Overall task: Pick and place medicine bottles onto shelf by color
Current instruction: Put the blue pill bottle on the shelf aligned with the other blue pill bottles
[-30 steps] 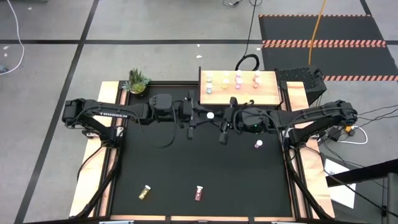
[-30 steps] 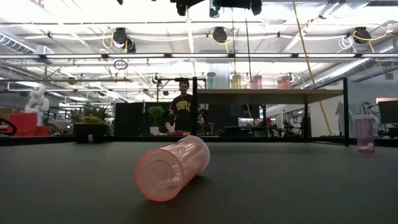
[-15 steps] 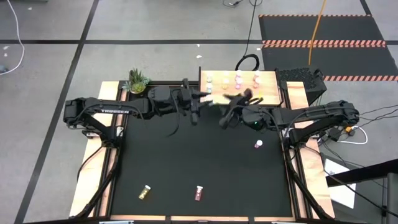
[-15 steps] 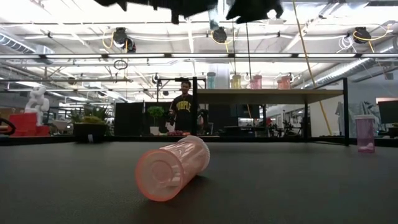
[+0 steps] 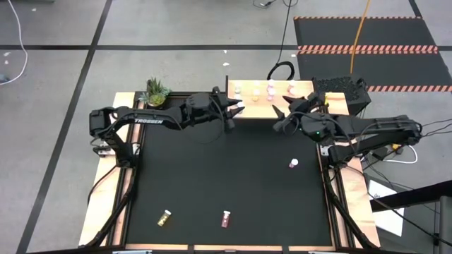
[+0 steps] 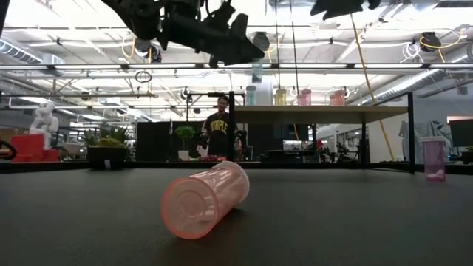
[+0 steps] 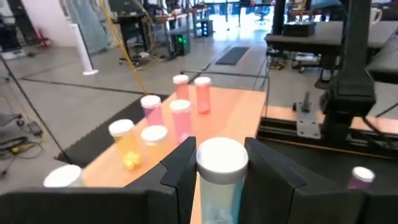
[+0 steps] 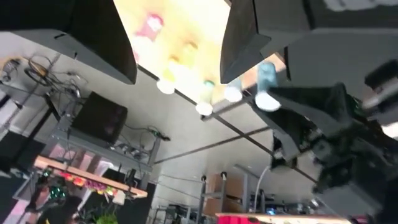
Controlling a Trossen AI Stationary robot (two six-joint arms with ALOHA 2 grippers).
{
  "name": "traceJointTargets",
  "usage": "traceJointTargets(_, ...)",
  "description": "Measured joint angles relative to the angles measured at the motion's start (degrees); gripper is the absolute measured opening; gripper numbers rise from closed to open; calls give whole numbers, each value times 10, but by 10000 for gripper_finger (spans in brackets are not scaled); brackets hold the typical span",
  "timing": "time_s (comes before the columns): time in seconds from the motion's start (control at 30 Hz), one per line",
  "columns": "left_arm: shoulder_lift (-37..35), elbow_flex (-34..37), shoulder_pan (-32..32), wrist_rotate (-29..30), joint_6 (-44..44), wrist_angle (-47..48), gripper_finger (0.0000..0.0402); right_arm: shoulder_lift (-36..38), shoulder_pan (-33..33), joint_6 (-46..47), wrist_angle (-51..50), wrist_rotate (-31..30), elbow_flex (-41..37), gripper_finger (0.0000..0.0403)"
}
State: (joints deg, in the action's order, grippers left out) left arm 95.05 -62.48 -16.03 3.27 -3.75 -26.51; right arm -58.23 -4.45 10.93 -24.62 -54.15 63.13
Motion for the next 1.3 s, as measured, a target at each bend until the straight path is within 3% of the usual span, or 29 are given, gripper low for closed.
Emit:
traceJointTargets(0.17,1,10,-18,18,-4,11,127,22,0,21,-29,-1,-17,223)
traceJointTargets(0.57,2,69,-43,-10,25,-96,127,54,0,20,59,4,-103,222)
traceJointTargets(1.3,41,69,-32,-2,12,-111,127,76,22,4,60,35,-107,222)
